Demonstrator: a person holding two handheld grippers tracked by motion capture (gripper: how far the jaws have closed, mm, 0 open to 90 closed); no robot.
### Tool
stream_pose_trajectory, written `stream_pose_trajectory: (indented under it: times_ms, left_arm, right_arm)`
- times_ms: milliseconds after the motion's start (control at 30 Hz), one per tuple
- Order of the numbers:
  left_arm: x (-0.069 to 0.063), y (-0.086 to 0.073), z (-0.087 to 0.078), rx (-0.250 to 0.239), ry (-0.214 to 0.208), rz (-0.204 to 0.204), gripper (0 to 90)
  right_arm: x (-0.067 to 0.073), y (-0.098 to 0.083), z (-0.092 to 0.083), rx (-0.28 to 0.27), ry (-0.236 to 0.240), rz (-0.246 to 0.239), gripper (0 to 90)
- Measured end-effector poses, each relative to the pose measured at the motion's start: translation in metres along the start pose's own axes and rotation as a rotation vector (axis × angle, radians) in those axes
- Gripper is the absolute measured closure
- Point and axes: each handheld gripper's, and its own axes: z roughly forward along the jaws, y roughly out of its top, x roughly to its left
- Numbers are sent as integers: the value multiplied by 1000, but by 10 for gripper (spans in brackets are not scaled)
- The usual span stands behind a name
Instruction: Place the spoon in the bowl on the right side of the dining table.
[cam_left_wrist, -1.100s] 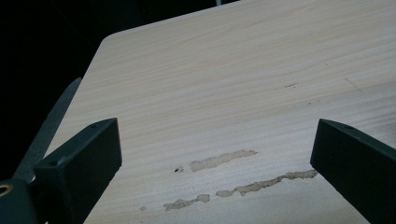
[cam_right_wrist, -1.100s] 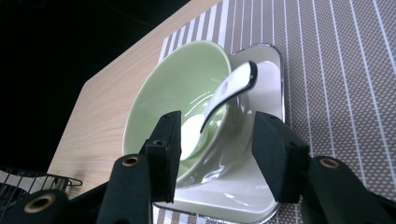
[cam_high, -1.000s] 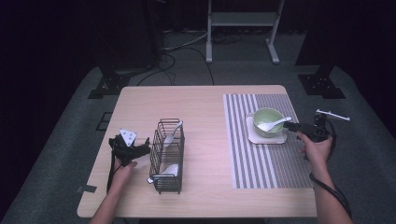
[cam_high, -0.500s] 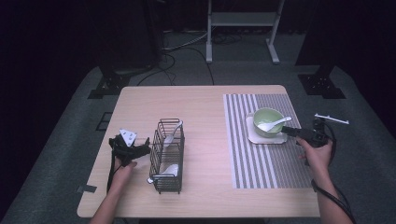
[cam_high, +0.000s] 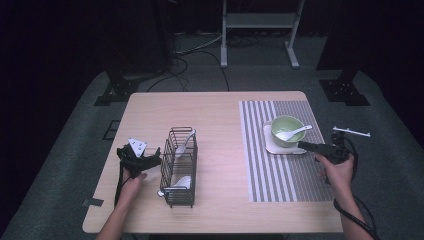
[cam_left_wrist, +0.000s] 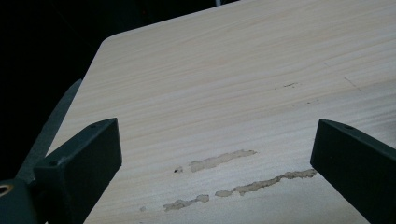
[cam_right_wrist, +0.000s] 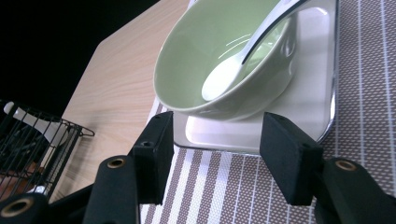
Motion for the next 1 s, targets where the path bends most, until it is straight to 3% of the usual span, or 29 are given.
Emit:
stream_pose_trajectory:
  times_ms: [233,1000]
  left_arm:
    - [0,0,0,0,0,-3,9]
    - [0,0,0,0,0,-4,10]
  right_arm:
    - [8,-6,2,23,0,-41,432]
    - [34,-28,10,87,53,-111,410]
